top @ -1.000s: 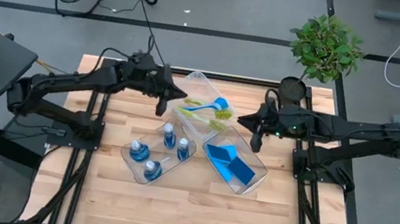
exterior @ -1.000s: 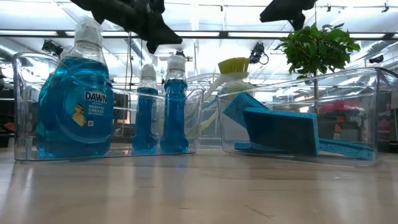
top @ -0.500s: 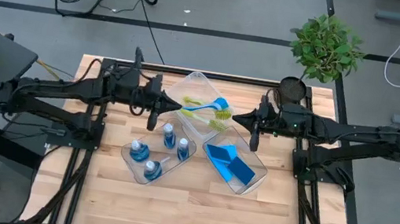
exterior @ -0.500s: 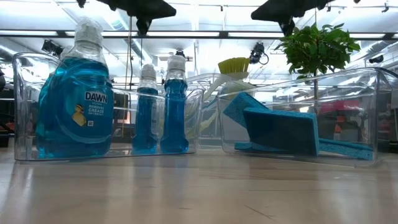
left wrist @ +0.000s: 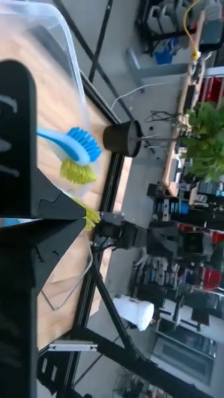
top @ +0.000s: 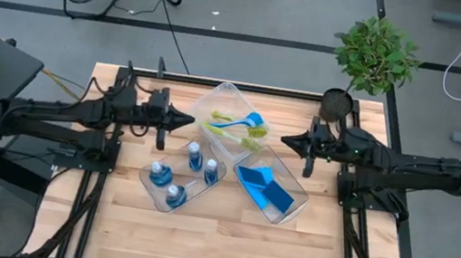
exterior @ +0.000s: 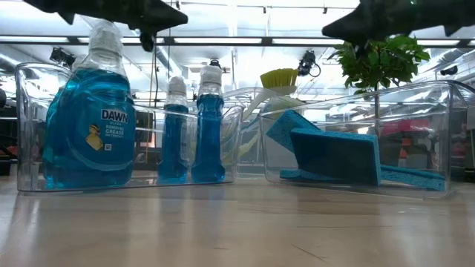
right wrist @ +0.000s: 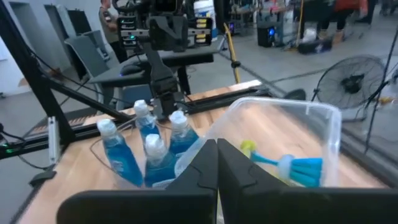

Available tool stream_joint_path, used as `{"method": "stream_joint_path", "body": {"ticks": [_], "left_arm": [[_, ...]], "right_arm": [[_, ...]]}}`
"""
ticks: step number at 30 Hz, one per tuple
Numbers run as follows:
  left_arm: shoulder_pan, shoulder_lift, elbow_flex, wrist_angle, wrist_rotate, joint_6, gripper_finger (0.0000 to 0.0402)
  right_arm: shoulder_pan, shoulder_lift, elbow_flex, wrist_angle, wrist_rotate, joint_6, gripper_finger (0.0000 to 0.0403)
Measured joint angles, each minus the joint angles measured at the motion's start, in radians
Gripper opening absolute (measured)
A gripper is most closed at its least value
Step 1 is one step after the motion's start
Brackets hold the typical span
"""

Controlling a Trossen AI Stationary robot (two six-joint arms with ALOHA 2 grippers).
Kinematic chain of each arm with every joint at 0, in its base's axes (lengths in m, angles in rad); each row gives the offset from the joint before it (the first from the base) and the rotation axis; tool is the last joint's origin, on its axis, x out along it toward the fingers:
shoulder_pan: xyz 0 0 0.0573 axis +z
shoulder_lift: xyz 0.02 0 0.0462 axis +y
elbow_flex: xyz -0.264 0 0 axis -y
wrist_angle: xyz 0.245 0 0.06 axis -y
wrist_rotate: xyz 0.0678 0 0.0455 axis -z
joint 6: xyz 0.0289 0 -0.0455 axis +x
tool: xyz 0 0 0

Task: Pick & Place Kitchen Sink Supplies
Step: Return to Home Position

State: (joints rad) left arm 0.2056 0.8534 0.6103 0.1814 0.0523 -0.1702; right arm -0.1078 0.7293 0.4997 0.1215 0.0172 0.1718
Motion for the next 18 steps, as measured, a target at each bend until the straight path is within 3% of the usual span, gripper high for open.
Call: {"method": "stream_joint_path", "body": {"ticks": [10,18], "left_arm": [[0.0,-0.199,-0.081,-0.055,0.003,0.046,0.0001],[0.001,-0.444,-0.233,-0.069,-0.051,0.048,0.0001]], "right_arm": [[-0.033,-0.18,-0.118,0.01,0.0,-0.049,0.0],[-0.042,-0.351,-0.123,-0.15,0.025,-0.069,0.0]]}}
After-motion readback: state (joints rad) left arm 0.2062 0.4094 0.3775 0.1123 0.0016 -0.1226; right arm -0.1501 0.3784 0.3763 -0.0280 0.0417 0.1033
